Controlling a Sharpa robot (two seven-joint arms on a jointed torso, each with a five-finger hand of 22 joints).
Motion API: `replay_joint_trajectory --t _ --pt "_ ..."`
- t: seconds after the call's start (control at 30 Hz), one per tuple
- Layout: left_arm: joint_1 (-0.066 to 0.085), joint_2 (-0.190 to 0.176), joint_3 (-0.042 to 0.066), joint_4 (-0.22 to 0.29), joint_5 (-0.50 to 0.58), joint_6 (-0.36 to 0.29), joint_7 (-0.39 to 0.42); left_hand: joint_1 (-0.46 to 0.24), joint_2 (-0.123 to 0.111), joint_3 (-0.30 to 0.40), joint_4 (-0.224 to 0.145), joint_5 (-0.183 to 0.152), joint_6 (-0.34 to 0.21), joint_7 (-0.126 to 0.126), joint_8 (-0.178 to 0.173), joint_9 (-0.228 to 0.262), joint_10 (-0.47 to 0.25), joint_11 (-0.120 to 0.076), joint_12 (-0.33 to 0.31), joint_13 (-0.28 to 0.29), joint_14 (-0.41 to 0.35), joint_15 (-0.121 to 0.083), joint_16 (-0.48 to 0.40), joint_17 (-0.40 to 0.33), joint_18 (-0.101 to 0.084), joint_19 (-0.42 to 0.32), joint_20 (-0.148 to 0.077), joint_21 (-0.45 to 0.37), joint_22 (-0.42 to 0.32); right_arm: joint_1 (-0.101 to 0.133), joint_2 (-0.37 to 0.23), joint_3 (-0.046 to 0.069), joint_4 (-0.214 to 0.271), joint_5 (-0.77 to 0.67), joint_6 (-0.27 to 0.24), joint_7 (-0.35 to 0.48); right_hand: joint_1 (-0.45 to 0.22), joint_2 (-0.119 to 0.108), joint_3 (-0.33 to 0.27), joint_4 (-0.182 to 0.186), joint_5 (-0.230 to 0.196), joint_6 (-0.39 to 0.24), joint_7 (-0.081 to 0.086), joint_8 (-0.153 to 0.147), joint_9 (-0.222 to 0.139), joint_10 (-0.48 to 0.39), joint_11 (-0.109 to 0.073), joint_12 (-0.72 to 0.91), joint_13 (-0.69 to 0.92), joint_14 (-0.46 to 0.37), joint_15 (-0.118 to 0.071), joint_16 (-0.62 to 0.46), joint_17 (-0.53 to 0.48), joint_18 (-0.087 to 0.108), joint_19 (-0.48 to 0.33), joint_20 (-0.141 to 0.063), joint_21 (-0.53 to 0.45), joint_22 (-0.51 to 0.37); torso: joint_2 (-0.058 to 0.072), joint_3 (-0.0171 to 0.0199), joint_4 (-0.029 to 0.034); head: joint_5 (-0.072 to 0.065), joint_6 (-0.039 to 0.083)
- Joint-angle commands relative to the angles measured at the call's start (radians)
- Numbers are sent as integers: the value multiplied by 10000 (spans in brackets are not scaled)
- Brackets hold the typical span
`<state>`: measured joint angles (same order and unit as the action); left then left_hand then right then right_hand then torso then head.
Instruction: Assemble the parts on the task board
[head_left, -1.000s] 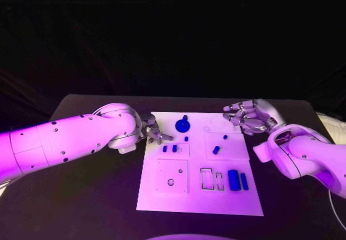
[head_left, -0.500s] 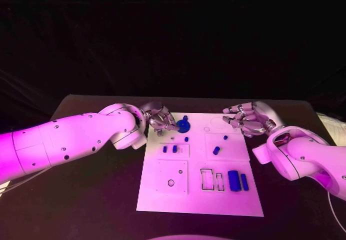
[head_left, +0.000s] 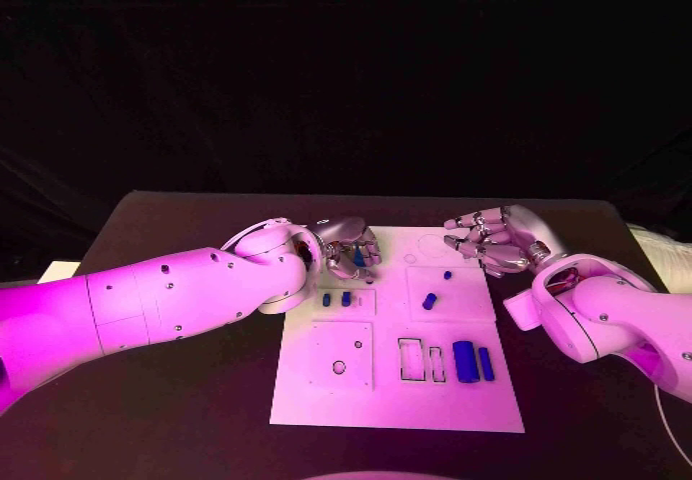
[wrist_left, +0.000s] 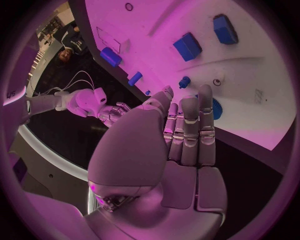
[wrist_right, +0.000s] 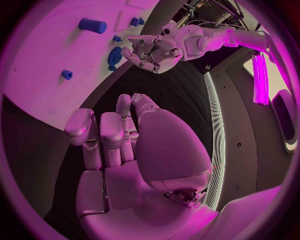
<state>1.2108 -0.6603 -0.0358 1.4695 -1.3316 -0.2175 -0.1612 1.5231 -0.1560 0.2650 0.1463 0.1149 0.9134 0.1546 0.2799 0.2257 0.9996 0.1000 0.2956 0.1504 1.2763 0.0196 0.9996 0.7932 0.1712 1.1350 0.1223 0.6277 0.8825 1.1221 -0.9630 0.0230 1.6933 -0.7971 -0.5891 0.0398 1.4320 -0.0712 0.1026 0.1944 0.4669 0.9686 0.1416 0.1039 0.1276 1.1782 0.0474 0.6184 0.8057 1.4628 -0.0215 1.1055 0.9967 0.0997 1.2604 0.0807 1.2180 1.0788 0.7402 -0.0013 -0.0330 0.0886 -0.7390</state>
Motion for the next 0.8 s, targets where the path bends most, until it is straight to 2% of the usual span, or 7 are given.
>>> replay_joint_trajectory --t 0.03,0.07,0.1,0.23,0.33,0.53,0.8 --pt "-35 124 0 -88 -1421 580 220 -152 -69 -14 80 -26 130 -39 -190 -201 198 -45 -150 -214 931 -33 1489 1602 -83 837 -33 1274 898 -13 1 0 27 -83 194 6 102 16 45 7 38 -31 29 32 8 -66 23 -23 -10 0 -46 -57 -12 127 -72 23 -51 -8 25 -23 -26 -1 1" --pt "-48 166 -1 -120 -1523 724 99 -205 -105 -46 94 -29 123 -60 -309 -298 232 -56 -228 -305 1196 -38 2000 2157 -208 1234 -50 2004 1428 -15 2 0 29 -78 208 6 102 16 45 7 38 -31 29 32 8 -66 23 -22 -10 0 -46 -56 -11 127 -72 23 -50 -8 22 -20 -24 -4 -2" --pt "-58 205 -2 -160 -1600 841 -14 -238 -125 -72 101 -31 93 -64 -395 -362 211 -45 -291 -365 1282 -40 2200 2364 -265 1387 -50 2302 1651 -16 4 0 32 -75 220 5 92 27 53 17 37 -27 30 34 9 -57 25 -6 -2 4 -44 -43 11 124 -64 23 -44 3 18 -19 -23 -5 -5" --pt "-83 317 -5 -299 -1742 1096 -432 -243 -69 -95 69 -26 190 -72 -622 -561 201 -23 -455 -565 1548 -55 2802 2988 -442 1861 -44 3281 2397 -19 10 0 38 -66 248 0 88 34 58 22 37 -23 30 36 10 -53 25 2 1 6 -43 -36 22 125 -66 24 -47 0 11 -4 -17 38 -24" --pt "-89 365 -5 -343 -1772 1179 -612 -203 -2 -20 45 -18 372 -76 -688 -644 352 -48 -488 -654 1754 -75 3190 3436 -549 2160 -68 3924 2882 -20 15 0 32 -64 245 -5 88 34 58 22 37 -23 30 36 10 -53 25 2 1 6 -43 -36 22 125 -66 24 -47 0 14 -15 -5 13 -33" --pt "-94 433 -4 -393 -1830 1260 -846 68 121 356 -101 3 559 -64 -841 -783 512 -61 -628 -809 1869 -107 3387 3562 -655 2431 -106 4546 3370 -20 22 1 35 -68 247 -18 88 34 58 22 37 -23 30 36 10 -53 25 2 1 6 -43 -36 22 125 -66 24 -47 0 15 -4 -16 31 -46" --pt "-95 456 -3 -425 -1885 1429 -1004 68 143 694 -123 1 782 -58 -922 -873 709 -77 -719 -853 1891 -115 3389 3416 -703 2543 -120 4834 3613 -20 22 1 34 -72 266 -37 85 40 65 25 39 -21 30 37 10 -50 25 7 2 7 -42 -34 26 124 -64 24 -46 3 10 -5 -18 34 -66"
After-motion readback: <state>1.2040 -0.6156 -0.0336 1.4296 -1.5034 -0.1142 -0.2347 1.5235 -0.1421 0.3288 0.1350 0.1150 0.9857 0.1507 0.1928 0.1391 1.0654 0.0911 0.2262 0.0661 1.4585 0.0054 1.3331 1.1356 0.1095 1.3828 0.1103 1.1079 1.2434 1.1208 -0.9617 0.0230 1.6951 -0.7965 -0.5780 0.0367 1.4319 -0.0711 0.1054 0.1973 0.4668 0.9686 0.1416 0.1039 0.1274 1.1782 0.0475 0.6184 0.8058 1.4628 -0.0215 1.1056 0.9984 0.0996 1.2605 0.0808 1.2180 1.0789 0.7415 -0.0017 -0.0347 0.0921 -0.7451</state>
